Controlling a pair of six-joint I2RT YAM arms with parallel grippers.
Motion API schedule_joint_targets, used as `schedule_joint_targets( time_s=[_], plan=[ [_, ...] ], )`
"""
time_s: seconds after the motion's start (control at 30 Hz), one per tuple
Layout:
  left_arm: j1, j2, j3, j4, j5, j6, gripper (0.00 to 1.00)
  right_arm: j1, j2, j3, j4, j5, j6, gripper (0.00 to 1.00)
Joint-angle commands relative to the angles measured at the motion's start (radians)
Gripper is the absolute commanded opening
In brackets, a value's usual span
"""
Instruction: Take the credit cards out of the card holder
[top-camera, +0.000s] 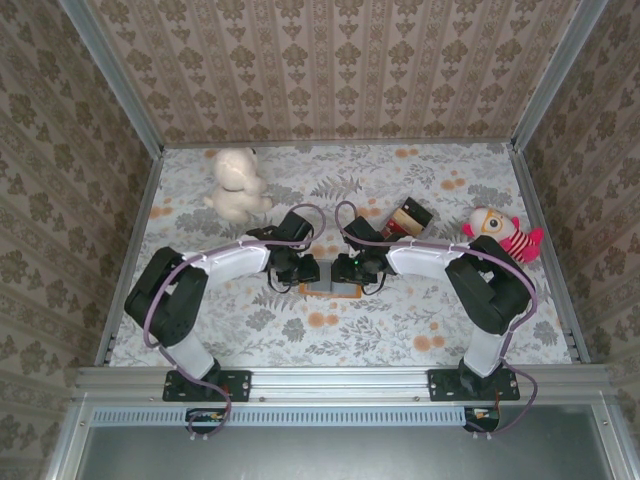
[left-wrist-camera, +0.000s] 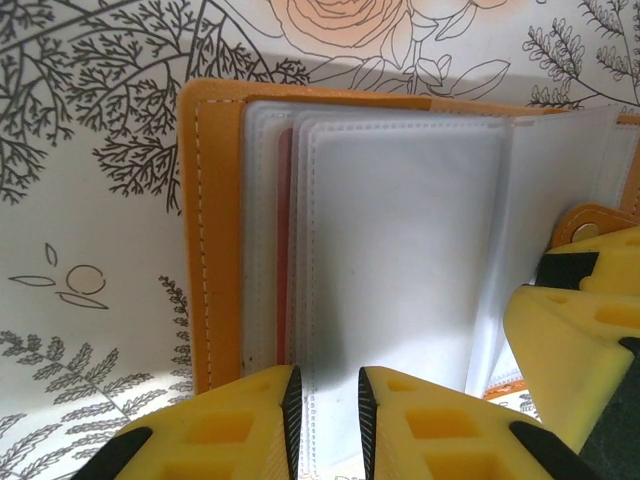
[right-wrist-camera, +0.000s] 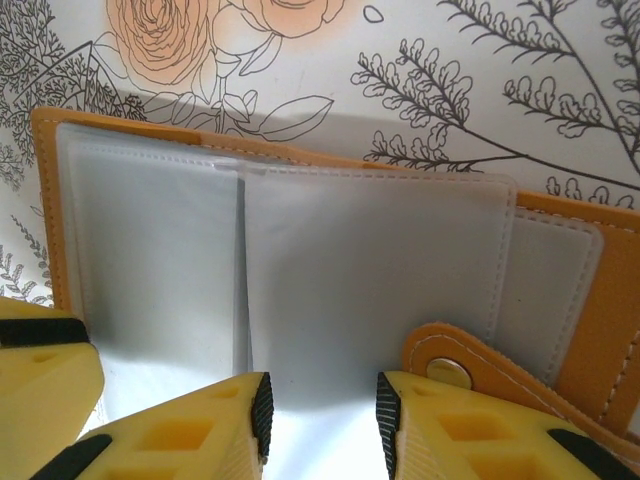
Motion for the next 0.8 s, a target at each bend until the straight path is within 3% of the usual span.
schedule_joint_targets(
  time_s=[0.0, 0.5, 0.77],
  plan=[
    [-0.003, 0.024, 0.014, 0.017, 0.033, 0.018, 0.25, 0.004, 0.056, -0.010, -0.053, 0.031, -0.011, 0.36],
    [0.007, 0.051, 0.024, -0.033, -0.013, -0.001, 0.33, 0.004, 0.066, -0.017, -0.054, 0.037, -0.005, 0.31],
    [0.005, 0.072, 0.003, 0.055, 0.076, -0.011, 0.26, 0.004, 0.074, -0.020, -0.047, 0.032, 0.000, 0.30]
  ],
)
